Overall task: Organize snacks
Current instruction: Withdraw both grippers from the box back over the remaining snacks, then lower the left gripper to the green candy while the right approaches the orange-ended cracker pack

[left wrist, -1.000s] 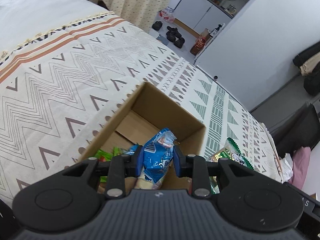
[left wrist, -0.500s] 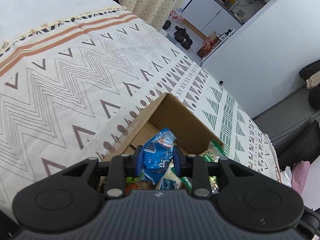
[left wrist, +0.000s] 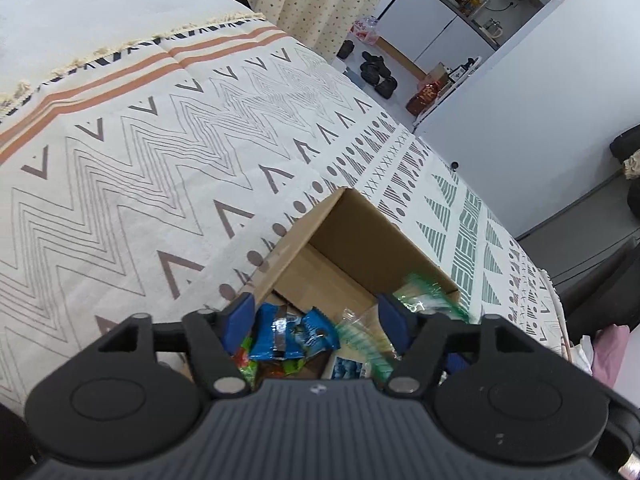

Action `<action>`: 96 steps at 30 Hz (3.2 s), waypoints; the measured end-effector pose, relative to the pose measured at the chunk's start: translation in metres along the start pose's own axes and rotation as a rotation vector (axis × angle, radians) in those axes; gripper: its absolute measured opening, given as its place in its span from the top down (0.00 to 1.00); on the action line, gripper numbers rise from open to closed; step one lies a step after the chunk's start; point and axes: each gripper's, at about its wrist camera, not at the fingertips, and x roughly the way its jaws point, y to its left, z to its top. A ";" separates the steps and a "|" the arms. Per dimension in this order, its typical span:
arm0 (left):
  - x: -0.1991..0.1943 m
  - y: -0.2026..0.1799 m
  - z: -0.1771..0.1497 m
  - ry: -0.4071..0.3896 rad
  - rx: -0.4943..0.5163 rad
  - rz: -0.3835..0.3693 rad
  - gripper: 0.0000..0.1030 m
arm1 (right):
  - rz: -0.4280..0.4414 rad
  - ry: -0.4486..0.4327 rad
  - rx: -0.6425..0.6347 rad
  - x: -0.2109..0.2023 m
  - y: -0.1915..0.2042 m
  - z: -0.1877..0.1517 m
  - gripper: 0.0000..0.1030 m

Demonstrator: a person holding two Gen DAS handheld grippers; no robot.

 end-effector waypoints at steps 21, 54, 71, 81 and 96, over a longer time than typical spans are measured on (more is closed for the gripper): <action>-0.034 -0.038 -0.035 0.011 0.050 0.080 0.11 | -0.071 -0.132 -0.034 -0.077 -0.022 -0.002 0.13; -0.056 -0.121 -0.096 0.058 0.168 0.077 0.00 | -0.130 -0.265 0.019 -0.180 -0.102 0.006 0.00; -0.032 -0.163 -0.131 0.078 0.271 0.075 0.01 | -0.162 -0.245 0.052 -0.198 -0.154 0.006 0.00; -0.005 -0.174 -0.149 0.101 0.289 0.081 0.01 | -0.168 -0.231 0.148 -0.192 -0.194 0.007 0.00; 0.057 -0.177 -0.162 0.184 0.253 0.087 0.21 | -0.145 -0.174 0.277 -0.168 -0.237 0.017 0.05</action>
